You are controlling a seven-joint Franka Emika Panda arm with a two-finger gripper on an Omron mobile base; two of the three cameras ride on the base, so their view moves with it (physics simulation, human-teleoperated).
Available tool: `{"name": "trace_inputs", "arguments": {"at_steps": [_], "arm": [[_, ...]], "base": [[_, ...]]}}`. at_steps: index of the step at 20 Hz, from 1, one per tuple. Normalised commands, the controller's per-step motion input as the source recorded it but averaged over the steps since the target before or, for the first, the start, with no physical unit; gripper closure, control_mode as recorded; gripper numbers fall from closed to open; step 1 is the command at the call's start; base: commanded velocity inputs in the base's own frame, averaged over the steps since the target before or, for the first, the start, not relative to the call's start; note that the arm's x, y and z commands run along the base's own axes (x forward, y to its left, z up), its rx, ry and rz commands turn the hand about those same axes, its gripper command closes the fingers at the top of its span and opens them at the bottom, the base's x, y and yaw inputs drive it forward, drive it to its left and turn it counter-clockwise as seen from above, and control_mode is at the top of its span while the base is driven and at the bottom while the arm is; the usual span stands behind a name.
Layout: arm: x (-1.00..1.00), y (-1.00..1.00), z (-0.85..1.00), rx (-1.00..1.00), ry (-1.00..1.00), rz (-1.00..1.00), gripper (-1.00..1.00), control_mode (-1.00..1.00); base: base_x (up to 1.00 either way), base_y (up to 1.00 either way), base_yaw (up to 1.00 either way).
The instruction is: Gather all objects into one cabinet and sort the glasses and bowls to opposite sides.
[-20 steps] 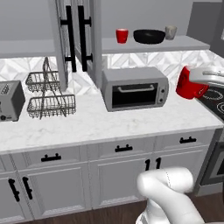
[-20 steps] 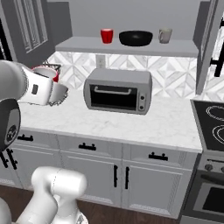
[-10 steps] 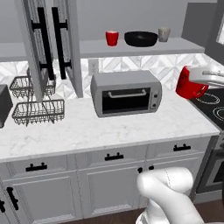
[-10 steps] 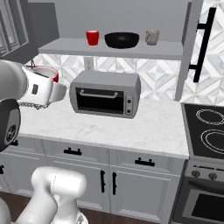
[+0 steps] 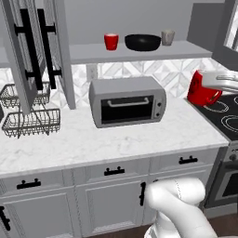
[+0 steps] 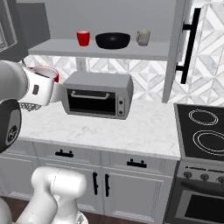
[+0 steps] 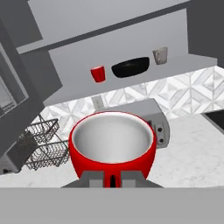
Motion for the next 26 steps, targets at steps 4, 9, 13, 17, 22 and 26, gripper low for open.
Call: {"name": "trace_inputs", "arguments": {"at_steps": [4, 9, 13, 17, 22, 26], "arm": [[0.0, 0.0, 0.0, 0.0, 0.0, 0.0, 1.0, 1.0], [0.0, 0.0, 0.0, 0.0, 0.0, 0.0, 1.0, 1.0], [0.0, 0.0, 0.0, 0.0, 0.0, 0.0, 1.0, 1.0], [0.0, 0.0, 0.0, 0.0, 0.0, 0.0, 1.0, 1.0], [0.0, 0.0, 0.0, 0.0, 0.0, 0.0, 1.0, 1.0], [0.0, 0.0, 0.0, 0.0, 0.0, 0.0, 1.0, 1.0]], "base": [[0.45, -0.18, -0.14], [0.4, -0.25, -0.15], [0.14, -0.39, -0.04], [0.24, -0.47, 0.0], [0.32, -0.15, 0.0], [0.29, 0.0, 0.0]]}}
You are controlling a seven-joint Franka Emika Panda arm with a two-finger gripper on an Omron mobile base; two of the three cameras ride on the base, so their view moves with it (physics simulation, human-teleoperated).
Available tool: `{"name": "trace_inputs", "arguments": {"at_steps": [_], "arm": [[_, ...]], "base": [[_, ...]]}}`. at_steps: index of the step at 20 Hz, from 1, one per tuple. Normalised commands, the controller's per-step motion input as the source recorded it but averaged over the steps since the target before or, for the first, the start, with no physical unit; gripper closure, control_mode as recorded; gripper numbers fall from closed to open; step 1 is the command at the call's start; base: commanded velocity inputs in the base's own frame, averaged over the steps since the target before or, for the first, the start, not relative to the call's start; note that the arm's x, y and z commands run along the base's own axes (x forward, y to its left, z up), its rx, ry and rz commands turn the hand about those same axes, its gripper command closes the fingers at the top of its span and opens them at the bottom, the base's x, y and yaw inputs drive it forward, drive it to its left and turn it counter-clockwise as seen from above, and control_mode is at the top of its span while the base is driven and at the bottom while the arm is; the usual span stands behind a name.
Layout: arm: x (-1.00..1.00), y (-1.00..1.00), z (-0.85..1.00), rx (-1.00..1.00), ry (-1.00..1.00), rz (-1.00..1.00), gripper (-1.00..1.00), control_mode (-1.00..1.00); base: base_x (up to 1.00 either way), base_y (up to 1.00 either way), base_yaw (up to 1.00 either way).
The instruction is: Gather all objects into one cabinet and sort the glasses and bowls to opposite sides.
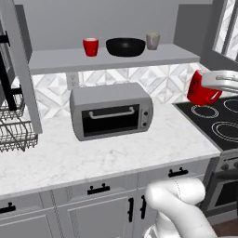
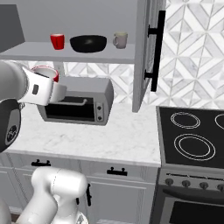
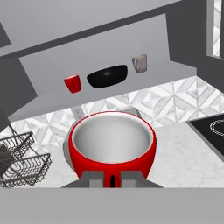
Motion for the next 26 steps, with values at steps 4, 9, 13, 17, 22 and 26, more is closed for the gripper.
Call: {"name": "trace_inputs", "arguments": {"at_steps": [4, 9, 13, 17, 22, 26], "arm": [[0.0, 0.0, 0.0, 0.0, 0.0, 0.0, 1.0, 1.0], [0.0, 0.0, 0.0, 0.0, 0.0, 0.0, 1.0, 1.0], [0.0, 0.0, 0.0, 0.0, 0.0, 0.0, 1.0, 1.0], [0.0, 0.0, 0.0, 0.0, 0.0, 0.0, 1.0, 1.0], [0.0, 0.0, 0.0, 0.0, 0.0, 0.0, 1.0, 1.0], [0.0, 0.0, 0.0, 0.0, 0.0, 0.0, 1.0, 1.0]], "base": [[0.27, -0.06, 0.0], [0.33, -0.13, 0.0], [0.29, -0.11, 0.0], [0.3, -0.17, 0.0], [0.28, -0.16, 0.0], [0.24, -0.09, 0.0]]}}
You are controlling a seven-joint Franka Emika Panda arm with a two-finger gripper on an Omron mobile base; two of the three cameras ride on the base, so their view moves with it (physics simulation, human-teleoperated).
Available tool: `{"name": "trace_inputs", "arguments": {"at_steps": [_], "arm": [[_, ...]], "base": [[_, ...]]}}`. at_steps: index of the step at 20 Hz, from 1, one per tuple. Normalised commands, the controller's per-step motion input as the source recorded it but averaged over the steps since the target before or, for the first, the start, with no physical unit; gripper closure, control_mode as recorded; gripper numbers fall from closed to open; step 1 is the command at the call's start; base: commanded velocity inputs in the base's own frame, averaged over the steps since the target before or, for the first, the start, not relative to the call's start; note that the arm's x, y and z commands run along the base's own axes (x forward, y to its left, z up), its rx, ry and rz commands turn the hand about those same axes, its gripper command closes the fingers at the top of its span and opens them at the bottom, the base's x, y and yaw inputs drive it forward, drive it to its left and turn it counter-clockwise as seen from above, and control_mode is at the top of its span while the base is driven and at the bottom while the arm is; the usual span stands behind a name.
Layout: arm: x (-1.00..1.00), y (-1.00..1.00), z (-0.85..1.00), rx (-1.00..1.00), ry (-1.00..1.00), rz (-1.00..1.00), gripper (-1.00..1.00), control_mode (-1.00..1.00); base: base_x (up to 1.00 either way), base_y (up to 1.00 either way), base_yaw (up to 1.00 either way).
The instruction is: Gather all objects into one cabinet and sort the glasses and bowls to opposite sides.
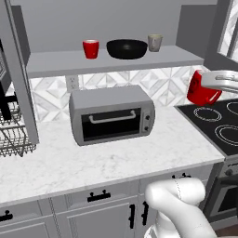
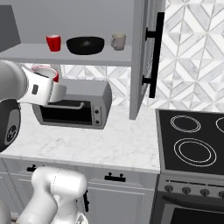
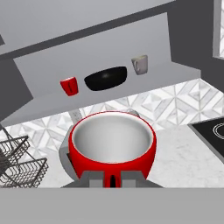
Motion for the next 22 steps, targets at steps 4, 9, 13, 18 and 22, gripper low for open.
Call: {"name": "trace_inputs", "arguments": {"at_steps": [4, 9, 13, 18, 22], "arm": [[0.0, 0.0, 0.0, 0.0, 0.0, 0.0, 1.0, 1.0], [0.0, 0.0, 0.0, 0.0, 0.0, 0.0, 1.0, 1.0], [0.0, 0.0, 0.0, 0.0, 0.0, 0.0, 1.0, 1.0], [0.0, 0.0, 0.0, 0.0, 0.0, 0.0, 1.0, 1.0], [0.04, -0.06, 0.0, -0.01, 0.0, 0.0, 1.0, -1.0]], "base": [[0.3, -0.1, 0.0], [0.35, -0.07, 0.0], [0.28, -0.02, 0.0], [0.1, -0.01, 0.0], [0.0, 0.0, 0.0]]}}
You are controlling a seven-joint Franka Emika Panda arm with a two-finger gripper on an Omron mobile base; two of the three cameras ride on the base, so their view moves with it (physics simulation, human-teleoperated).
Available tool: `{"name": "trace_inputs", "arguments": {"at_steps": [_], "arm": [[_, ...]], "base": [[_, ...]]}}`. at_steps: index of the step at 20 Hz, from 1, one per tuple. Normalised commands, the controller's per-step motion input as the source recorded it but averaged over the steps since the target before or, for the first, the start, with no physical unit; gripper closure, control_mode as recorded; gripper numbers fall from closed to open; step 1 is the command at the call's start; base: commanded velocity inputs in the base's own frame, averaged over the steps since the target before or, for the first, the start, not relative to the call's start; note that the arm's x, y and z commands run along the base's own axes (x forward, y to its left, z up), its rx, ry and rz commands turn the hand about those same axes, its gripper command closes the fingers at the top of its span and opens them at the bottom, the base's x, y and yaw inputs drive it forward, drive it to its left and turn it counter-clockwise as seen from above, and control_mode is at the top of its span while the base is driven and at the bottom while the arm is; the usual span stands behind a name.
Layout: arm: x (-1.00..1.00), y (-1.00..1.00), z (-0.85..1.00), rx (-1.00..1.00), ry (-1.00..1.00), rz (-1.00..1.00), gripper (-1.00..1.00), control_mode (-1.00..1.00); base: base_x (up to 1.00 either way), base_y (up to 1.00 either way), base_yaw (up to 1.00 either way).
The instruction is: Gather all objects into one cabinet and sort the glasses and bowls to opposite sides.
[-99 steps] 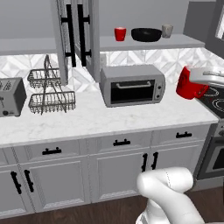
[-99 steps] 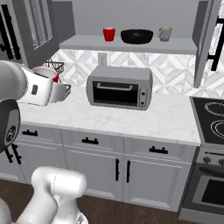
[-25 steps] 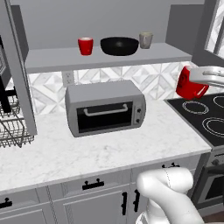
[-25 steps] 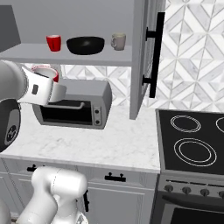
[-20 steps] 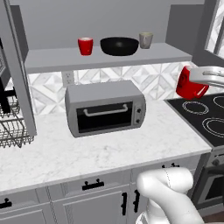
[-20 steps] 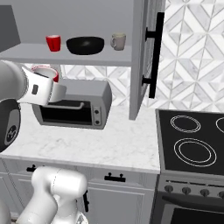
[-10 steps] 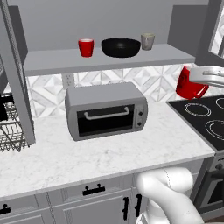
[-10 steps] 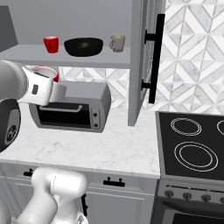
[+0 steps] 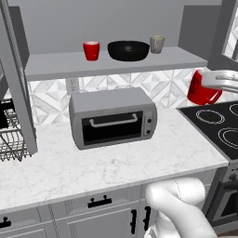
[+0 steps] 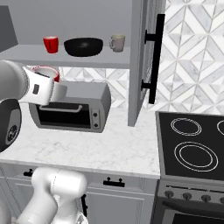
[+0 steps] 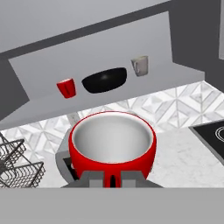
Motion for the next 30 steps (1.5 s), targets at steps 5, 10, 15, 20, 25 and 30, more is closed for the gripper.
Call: {"name": "trace_inputs", "arguments": {"at_steps": [5, 10, 15, 20, 25, 30], "arm": [[0.22, -0.25, 0.25, -0.16, 0.0, -0.05, 1.0, -1.0], [0.48, -0.32, 0.28, -0.21, 0.0, -0.13, 1.0, -1.0], [0.38, -0.34, 0.0, -0.08, 0.0, -0.15, 1.0, -1.0], [0.39, -0.25, 0.0, 0.0, 0.0, -0.01, 1.0, -1.0], [0.65, -0.37, 0.0, 0.0, 0.0, -0.03, 1.0, -1.0], [0.8, -0.09, -0.01, 0.0, 0.0, 0.0, 1.0, -1.0]], "base": [[0.0, 0.0, 0.0], [0.0, 0.0, 0.0], [0.0, 0.0, 0.0], [0.0, 0.0, 0.0], [0.0, 0.0, 0.0], [0.0, 0.0, 0.0]]}}
